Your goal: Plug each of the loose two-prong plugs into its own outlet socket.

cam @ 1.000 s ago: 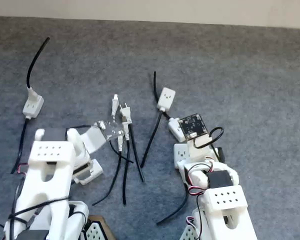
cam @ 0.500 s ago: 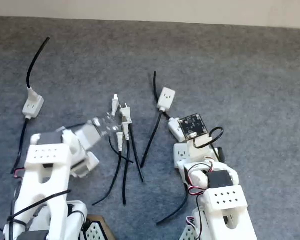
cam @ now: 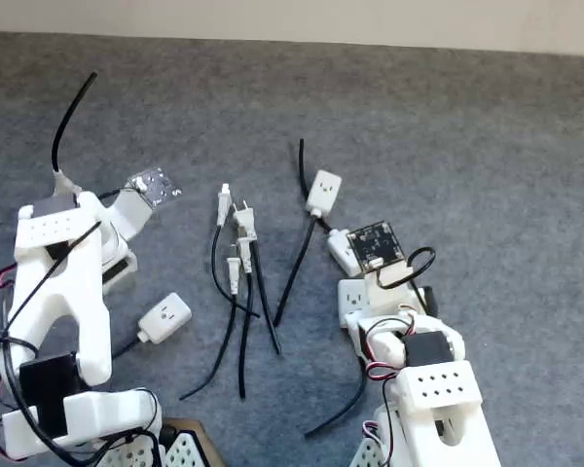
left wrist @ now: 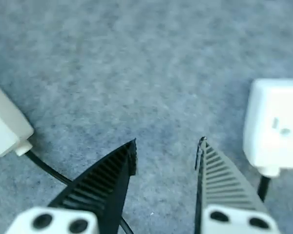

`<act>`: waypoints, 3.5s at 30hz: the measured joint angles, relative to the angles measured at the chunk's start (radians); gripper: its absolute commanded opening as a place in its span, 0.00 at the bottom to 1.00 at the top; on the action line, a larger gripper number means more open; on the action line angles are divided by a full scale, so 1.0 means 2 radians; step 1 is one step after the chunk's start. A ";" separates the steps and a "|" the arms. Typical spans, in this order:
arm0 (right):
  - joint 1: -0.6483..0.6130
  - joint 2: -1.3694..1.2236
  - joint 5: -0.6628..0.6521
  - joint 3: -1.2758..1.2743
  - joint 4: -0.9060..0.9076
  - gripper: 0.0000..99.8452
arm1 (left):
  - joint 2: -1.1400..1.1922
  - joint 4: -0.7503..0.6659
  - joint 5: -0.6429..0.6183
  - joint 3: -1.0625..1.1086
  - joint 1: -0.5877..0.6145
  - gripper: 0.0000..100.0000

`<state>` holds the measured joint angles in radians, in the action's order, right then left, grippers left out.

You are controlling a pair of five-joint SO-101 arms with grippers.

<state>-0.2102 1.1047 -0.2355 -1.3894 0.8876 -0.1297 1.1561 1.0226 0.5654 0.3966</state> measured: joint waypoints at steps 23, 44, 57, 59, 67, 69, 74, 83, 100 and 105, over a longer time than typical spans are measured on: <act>0.000 0.000 0.000 0.000 0.000 0.38 | -0.069 -0.063 -0.035 0.133 -0.090 0.20; 0.000 0.000 0.000 0.000 0.000 0.38 | 0.065 0.117 -0.031 -0.153 -0.028 0.21; 0.000 0.000 0.000 0.000 0.000 0.38 | -0.213 0.156 -0.036 0.090 -0.160 0.21; 0.000 0.000 0.000 0.000 0.000 0.38 | -0.236 0.124 -0.041 0.140 -0.159 0.21; 0.000 0.000 0.000 0.000 0.000 0.38 | -0.189 -0.003 -0.045 0.218 -0.153 0.21; 0.000 0.000 0.000 0.000 0.000 0.38 | -0.163 -0.027 -0.046 0.213 -0.141 0.21; 0.000 0.000 0.000 0.000 0.000 0.38 | -0.071 -0.042 -0.029 0.153 -0.091 0.21; 0.000 0.000 0.000 0.000 0.000 0.38 | 0.025 0.020 0.001 -0.021 -0.029 0.20; 0.000 0.000 0.000 0.000 0.000 0.38 | 0.029 0.114 -0.008 -0.058 -0.023 0.21; 0.000 0.000 0.000 0.000 0.000 0.38 | 0.031 0.041 -0.029 -0.005 -0.023 0.21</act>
<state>-0.2102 1.1047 -0.2355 -1.3894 0.8876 -0.0683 1.2390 0.9643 0.5547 0.3506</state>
